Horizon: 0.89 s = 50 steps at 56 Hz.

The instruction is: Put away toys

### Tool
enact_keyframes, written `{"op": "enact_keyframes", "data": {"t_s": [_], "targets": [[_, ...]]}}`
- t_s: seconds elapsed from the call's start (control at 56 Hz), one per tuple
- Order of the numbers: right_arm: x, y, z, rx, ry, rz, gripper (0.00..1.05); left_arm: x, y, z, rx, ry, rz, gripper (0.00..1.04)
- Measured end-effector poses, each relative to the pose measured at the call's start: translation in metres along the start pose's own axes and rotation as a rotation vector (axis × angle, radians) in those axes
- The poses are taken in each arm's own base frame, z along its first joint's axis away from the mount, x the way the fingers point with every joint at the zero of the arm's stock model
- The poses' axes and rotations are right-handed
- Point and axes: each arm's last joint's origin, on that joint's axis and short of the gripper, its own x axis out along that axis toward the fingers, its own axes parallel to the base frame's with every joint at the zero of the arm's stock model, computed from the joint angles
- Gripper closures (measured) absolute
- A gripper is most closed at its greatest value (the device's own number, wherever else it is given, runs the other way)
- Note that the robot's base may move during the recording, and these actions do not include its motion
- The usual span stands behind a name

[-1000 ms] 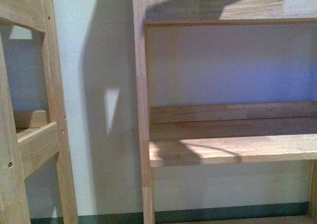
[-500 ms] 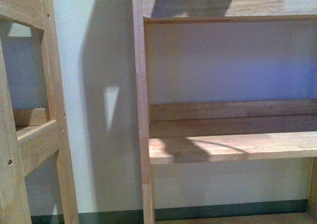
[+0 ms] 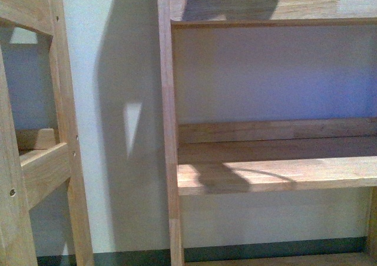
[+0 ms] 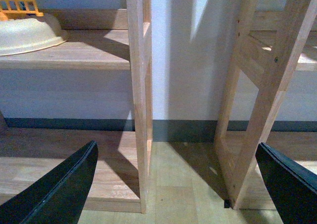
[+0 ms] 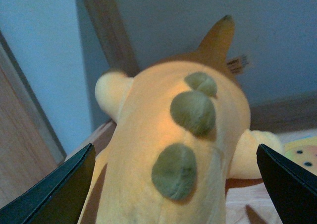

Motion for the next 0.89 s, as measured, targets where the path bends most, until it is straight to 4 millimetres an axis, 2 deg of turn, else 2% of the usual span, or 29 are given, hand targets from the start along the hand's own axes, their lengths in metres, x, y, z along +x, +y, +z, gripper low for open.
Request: {"op": "enact_keyframes", "data": {"t_s": [0.089,0.268,0.375,0.446,0.464,0.571,0.732,0.839,0.893], "targets": [[-0.008,0.001,0.01,-0.009,-0.05,-0.046,0.07,0.0,0.0,0.0,0.0,0.0,0.0,0.06],[-0.054,0.002,0.041,-0.063,-0.162,-0.121,0.07,0.0,0.0,0.0,0.0,0.0,0.0,0.06],[-0.092,-0.003,0.053,-0.095,-0.205,-0.209,0.07,0.0,0.0,0.0,0.0,0.0,0.0,0.06],[-0.135,-0.013,0.055,-0.125,-0.214,-0.284,0.07,0.0,0.0,0.0,0.0,0.0,0.0,0.06],[-0.151,-0.016,0.054,-0.135,-0.212,-0.303,0.07,0.0,0.0,0.0,0.0,0.0,0.0,0.06],[-0.197,-0.025,0.046,-0.175,-0.214,-0.378,0.07,0.0,0.0,0.0,0.0,0.0,0.0,0.06],[-0.26,-0.029,0.026,-0.245,-0.259,-0.447,0.07,0.0,0.0,0.0,0.0,0.0,0.0,0.06],[-0.307,-0.031,0.002,-0.28,-0.257,-0.499,0.07,0.0,0.0,0.0,0.0,0.0,0.0,0.06],[-0.332,-0.034,-0.016,-0.274,-0.23,-0.535,0.07,0.0,0.0,0.0,0.0,0.0,0.0,0.06]]}}
